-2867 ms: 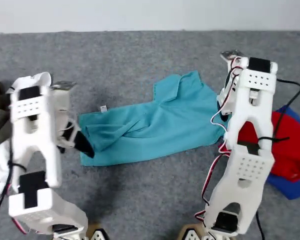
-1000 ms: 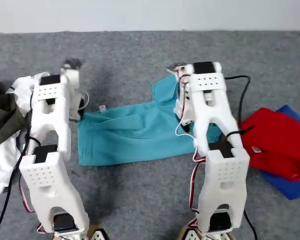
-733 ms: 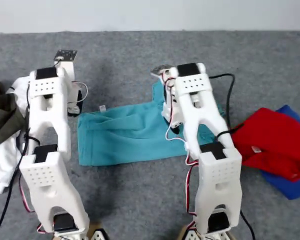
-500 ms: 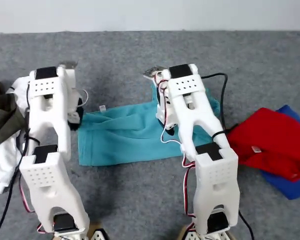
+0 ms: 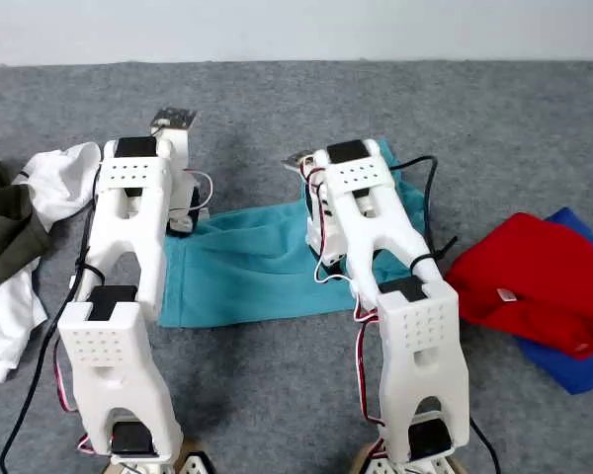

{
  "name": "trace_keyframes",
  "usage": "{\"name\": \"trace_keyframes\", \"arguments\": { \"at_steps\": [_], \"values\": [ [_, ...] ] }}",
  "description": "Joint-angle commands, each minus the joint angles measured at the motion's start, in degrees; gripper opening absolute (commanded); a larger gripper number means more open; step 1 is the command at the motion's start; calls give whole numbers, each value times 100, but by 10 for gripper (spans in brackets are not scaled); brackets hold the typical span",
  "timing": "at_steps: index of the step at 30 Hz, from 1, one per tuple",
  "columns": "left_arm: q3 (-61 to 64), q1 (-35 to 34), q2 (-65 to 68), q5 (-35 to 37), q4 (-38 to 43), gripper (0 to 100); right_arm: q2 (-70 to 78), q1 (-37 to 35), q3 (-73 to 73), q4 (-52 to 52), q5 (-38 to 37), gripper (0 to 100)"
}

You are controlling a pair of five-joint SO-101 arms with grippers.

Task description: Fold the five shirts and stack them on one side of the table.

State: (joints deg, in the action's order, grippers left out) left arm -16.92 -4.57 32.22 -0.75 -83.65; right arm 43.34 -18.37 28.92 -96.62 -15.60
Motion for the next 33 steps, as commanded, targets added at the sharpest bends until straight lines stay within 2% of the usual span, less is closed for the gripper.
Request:
{"name": "trace_keyframes", "arguments": {
  "at_steps": [1,10,14,24,28,33],
  "values": [
    [-75,70,-88,105,510,28,198,-57,18,242,105,201],
    [-198,9,844,88,870,28,321,84,35,189,114,201],
    [-875,-141,1196,105,536,28,312,576,53,180,114,201],
    [-2352,-290,1952,105,466,28,303,1640,62,180,114,201],
    [-2747,-299,2242,79,44,28,224,1859,44,145,114,201],
    [-3556,-501,2374,105,-958,26,-215,1938,44,-277,97,201]
  ]
}}
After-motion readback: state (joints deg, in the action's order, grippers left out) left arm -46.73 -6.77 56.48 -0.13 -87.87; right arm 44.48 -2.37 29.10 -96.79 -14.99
